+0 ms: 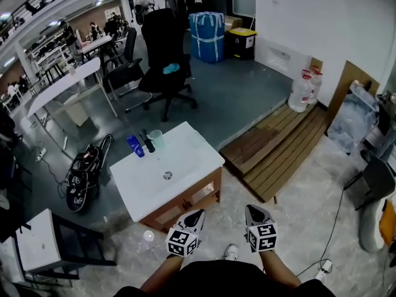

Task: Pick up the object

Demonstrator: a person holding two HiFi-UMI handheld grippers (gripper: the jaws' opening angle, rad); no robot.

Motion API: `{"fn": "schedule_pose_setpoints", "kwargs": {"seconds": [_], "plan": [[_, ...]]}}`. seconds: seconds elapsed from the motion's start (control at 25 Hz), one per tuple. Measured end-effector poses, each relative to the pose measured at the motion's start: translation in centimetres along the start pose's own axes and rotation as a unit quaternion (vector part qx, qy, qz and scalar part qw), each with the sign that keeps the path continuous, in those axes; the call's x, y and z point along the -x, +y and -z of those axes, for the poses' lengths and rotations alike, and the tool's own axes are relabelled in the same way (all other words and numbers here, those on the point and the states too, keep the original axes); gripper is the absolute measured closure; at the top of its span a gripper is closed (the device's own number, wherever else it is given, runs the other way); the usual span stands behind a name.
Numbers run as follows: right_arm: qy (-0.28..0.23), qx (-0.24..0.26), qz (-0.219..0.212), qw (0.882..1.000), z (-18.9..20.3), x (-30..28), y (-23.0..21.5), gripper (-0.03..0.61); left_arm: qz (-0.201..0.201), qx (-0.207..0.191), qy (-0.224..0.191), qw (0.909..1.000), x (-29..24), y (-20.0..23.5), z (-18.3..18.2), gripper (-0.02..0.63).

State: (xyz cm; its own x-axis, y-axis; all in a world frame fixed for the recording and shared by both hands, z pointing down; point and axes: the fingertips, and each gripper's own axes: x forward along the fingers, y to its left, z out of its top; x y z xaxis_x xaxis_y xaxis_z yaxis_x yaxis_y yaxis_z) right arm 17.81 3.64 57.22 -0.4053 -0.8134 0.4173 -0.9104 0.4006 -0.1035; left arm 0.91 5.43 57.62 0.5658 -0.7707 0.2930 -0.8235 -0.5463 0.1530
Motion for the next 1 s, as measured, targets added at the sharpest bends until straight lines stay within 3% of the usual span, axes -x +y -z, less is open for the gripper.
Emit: {"fn": "schedule_pose_setpoints", "kwargs": {"seconds": [0.44,0.76,1.0], "plan": [[0.008,0.012,-0.044,0.999,-0.6,-3.5,-5.7,0.56,-0.038,-0.008,0.003,0.9993,-5.7,-0.4,-1.8,0.6],[0.012,0.027,-0.079,0.996,-1.7,-6.1,-6.7,0.56,-0.083,-0.001,0.008,0.9965,-6.9,2.0,-2.3,0.6],[0.021,0.037,-0.097,0.994,-1.8,-8.1,-6.3,0.56,-0.094,0.007,0.014,0.9955,-7.7,2.8,-1.7,0.6]]}}
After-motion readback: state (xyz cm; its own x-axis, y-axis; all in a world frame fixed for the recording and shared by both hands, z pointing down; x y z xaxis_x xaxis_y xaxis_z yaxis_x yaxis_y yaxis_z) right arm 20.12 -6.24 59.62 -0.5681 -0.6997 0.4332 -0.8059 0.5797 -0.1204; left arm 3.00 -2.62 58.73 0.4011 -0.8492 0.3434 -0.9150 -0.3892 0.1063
